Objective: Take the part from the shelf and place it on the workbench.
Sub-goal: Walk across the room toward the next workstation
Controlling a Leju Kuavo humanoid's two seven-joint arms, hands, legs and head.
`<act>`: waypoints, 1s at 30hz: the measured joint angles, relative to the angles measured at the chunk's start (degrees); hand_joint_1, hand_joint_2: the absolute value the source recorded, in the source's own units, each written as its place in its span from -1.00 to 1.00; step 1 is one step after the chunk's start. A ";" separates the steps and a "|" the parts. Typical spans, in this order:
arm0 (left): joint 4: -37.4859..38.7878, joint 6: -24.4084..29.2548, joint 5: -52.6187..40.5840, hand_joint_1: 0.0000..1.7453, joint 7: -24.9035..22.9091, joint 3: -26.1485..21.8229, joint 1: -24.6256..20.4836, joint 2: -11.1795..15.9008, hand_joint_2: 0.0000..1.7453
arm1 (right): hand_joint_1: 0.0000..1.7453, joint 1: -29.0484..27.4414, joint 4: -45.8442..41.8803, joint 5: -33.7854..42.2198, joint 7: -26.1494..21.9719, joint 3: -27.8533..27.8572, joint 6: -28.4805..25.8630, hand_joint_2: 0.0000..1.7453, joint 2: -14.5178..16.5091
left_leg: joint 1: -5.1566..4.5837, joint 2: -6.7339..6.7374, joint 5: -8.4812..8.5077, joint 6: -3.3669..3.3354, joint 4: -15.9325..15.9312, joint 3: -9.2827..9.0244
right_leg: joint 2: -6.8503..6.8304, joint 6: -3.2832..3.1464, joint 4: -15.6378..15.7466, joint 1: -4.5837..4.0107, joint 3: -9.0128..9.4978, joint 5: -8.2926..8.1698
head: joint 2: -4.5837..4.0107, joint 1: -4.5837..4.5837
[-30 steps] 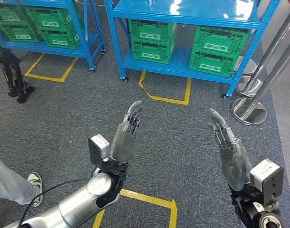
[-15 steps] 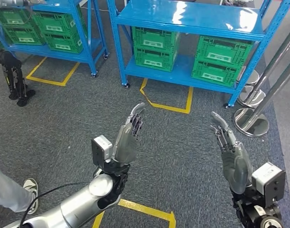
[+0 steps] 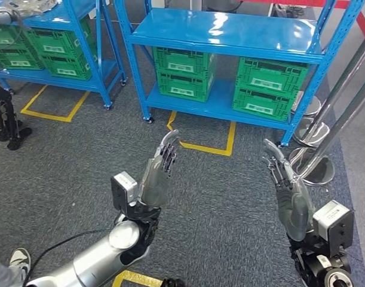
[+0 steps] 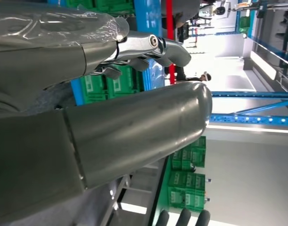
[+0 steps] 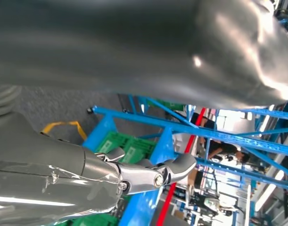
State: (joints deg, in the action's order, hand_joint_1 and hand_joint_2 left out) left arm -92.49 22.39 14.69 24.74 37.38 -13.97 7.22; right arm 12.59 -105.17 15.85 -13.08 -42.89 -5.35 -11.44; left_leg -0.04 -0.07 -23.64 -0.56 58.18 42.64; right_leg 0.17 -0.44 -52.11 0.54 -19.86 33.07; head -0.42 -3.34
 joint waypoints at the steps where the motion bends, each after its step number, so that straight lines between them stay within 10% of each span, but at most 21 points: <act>1: -0.11 0.04 -0.05 -1.00 0.03 -0.01 0.01 0.02 -1.00 | -1.00 0.02 -0.08 0.00 0.03 0.03 0.04 -1.00 0.08 | -0.47 0.27 4.01 -0.08 -2.76 -0.90 | 0.04 0.18 0.89 -0.07 1.39 1.28 | 0.00 0.01; 2: -0.33 0.07 -0.11 -1.00 0.07 -0.01 0.02 0.02 -1.00 | -1.00 -0.02 -0.22 -0.01 0.02 0.08 0.09 -1.00 0.16 | -0.74 0.34 6.34 -0.05 -4.65 -1.93 | 0.12 0.45 1.35 -0.06 3.15 1.54 | 0.00 0.07; 5: -0.90 0.09 -0.25 -1.00 0.23 0.01 -0.26 -0.21 -1.00 | -1.00 -0.19 -0.50 -0.01 -0.03 0.24 0.17 -1.00 0.30 | -1.05 -0.36 5.68 -0.17 -6.51 -5.69 | 0.11 1.07 -1.75 0.44 5.33 -0.43 | -0.02 0.17; 7: -0.93 0.07 -0.25 -1.00 0.27 0.02 -0.29 -0.31 -1.00 | -1.00 -0.24 -0.44 0.00 0.01 0.21 0.20 -1.00 0.30 | -1.18 -0.57 4.69 -1.00 -6.43 -7.74 | 0.06 1.26 -8.85 0.62 1.19 0.16 | -0.03 0.32; 9: -0.94 0.05 -0.25 -1.00 0.28 0.02 0.06 -0.31 -1.00 | -1.00 -0.37 -0.41 0.00 -0.02 0.17 0.23 -1.00 0.30 | -1.31 -0.70 3.29 -1.82 -6.23 -9.04 | 0.03 1.54 -15.56 0.41 -4.82 4.87 | -0.02 0.64; 12: -0.93 0.04 -0.23 -1.00 0.28 0.02 0.45 -0.35 -1.00 | -1.00 -0.61 -0.39 0.00 -0.01 0.16 0.22 -1.00 0.30 | -1.55 -1.04 1.17 -2.06 -6.14 -11.50 | 0.05 1.40 -15.16 -0.07 -10.30 12.38 | -0.01 0.84; 13: -0.93 0.04 -0.23 -1.00 0.28 0.02 0.49 -0.36 -1.00 | -1.00 -0.65 -0.39 0.00 0.00 0.16 0.23 -1.00 0.30 | -1.67 -1.10 0.41 -2.02 -6.10 -12.58 | 0.06 1.00 -12.57 -0.29 -11.00 11.44 | 0.00 0.90; 17: -0.89 -0.10 -0.08 -1.00 0.32 0.05 0.54 -0.47 -1.00 | -1.00 -0.92 -0.44 -0.04 0.08 0.14 0.22 -1.00 0.29 | -1.94 -1.43 -2.41 -1.58 -5.76 -15.60 | 0.43 -1.01 -2.42 -1.57 -11.12 -6.90 | 0.00 1.03; 18: -0.90 -0.15 0.01 -1.00 0.36 0.07 0.44 -0.51 -1.00 | -1.00 -0.88 -0.55 -0.11 0.11 0.13 0.19 -1.00 0.29 | -1.97 -1.58 -2.48 -1.33 -5.01 -15.74 | 0.49 -1.25 -1.72 -1.70 -10.72 -7.68 | 0.00 0.95; 20: -0.93 -0.27 0.15 -1.00 0.49 0.07 0.13 -0.54 -1.00 | -1.00 -0.67 -0.78 -0.31 0.17 0.15 0.05 -1.00 0.29 | -1.92 -1.47 -1.01 -0.76 -0.66 -13.61 | 0.36 -1.67 -0.62 -1.46 -8.54 -7.14 | 0.00 0.84; 23: -0.91 -0.51 0.31 -1.00 0.65 0.07 -0.06 -0.47 -1.00 | -1.00 -0.60 -0.85 -0.48 0.24 0.20 -0.21 -1.00 0.28 | -1.34 -1.07 0.51 0.49 10.51 -5.43 | 0.21 -1.95 1.05 -1.10 -4.87 -5.57 | 0.00 0.67; 27: -0.85 -0.68 0.58 -1.00 0.72 0.07 -0.02 -0.32 -1.00 | -1.00 -0.61 -0.86 -0.52 0.32 0.14 -0.41 -1.00 0.30 | 0.16 -0.64 -7.61 1.85 11.15 2.30 | 0.59 -1.38 3.01 -0.57 1.11 -1.89 | 0.00 0.41; 28: -0.84 -0.70 0.63 -1.00 0.73 0.07 -0.01 -0.29 -1.00 | -1.00 -0.61 -0.86 -0.52 0.32 0.14 -0.45 -1.00 0.30 | 0.51 -0.45 -6.75 2.10 7.91 2.82 | 0.65 -1.14 3.44 -0.43 2.94 -0.63 | 0.00 0.32; 30: -0.77 -0.75 0.70 -1.00 0.75 0.07 0.09 -0.22 -1.00 | -1.00 -0.61 -0.82 -0.54 0.34 0.12 -0.48 -1.00 0.30 | 0.89 0.24 3.03 2.28 -0.48 2.76 | 0.66 -0.59 4.15 -0.24 5.94 2.12 | 0.00 0.37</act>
State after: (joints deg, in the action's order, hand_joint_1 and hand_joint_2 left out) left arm -93.26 21.64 15.39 25.50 37.44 -13.88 6.99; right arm 11.98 -105.99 15.31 -12.73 -42.77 -5.83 -11.15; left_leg 0.85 0.17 -20.61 1.72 57.70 45.41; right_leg 0.84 -1.04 -47.96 0.30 -13.92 35.19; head -0.42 -2.97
